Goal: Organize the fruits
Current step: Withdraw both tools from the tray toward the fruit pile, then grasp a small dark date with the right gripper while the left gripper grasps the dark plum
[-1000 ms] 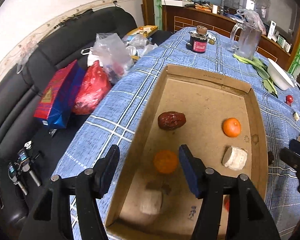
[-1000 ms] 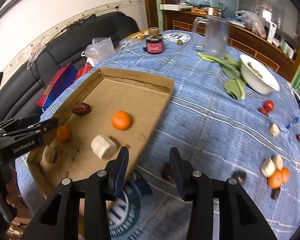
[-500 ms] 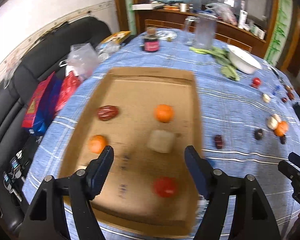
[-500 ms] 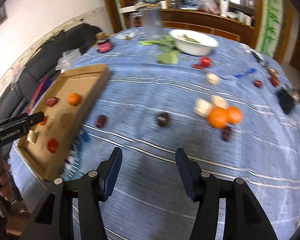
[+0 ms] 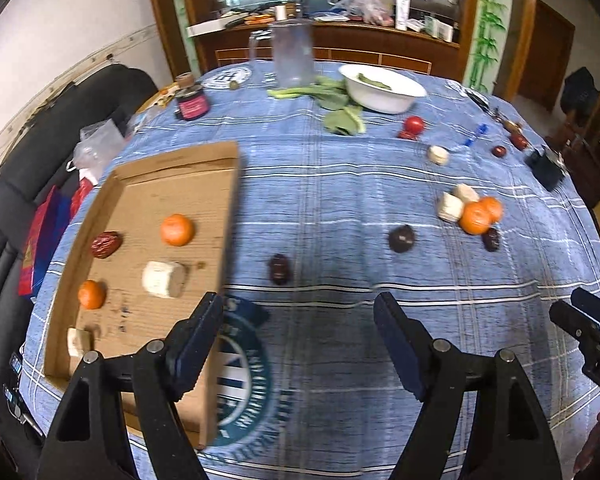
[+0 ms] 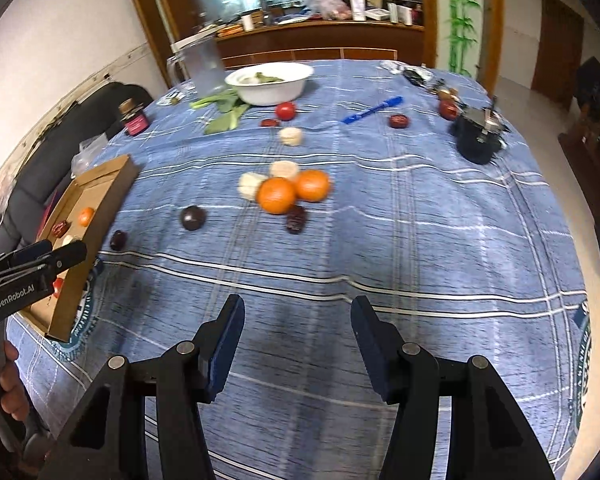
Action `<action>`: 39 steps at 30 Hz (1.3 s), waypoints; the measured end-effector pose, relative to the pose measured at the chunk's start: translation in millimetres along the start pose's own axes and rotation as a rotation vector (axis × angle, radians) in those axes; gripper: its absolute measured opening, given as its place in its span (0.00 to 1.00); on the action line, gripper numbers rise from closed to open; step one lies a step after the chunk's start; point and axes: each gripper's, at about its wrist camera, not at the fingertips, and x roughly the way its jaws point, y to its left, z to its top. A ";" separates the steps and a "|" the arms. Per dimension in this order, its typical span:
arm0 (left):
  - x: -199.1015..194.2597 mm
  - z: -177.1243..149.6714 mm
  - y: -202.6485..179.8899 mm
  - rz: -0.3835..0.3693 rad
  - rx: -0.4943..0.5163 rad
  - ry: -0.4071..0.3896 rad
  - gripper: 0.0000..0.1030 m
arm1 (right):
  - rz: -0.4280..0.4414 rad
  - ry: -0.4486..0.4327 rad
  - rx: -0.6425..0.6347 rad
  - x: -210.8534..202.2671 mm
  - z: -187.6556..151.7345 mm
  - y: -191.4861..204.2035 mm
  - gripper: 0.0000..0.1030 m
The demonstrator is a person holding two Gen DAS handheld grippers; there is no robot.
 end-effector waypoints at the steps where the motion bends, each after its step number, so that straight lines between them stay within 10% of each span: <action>1: 0.4 -0.6 -5.9 -0.004 0.006 0.004 0.75 | -0.002 0.000 0.005 -0.2 0.2 -4.4 0.58; 20: 23.3 -8.5 -23.8 0.000 0.023 0.097 0.75 | 0.129 0.046 -0.093 90.4 55.3 0.4 0.59; 25: 42.3 5.0 -31.9 -0.023 0.032 0.122 0.75 | 0.115 0.050 -0.144 102.4 58.0 4.3 0.20; 37: 100.1 50.7 -66.3 -0.119 0.028 0.171 0.75 | 0.114 0.026 -0.122 77.7 51.0 -18.5 0.20; 39: 109.3 51.1 -65.3 -0.151 0.001 0.188 0.42 | 0.112 0.036 -0.105 78.2 49.3 -23.7 0.21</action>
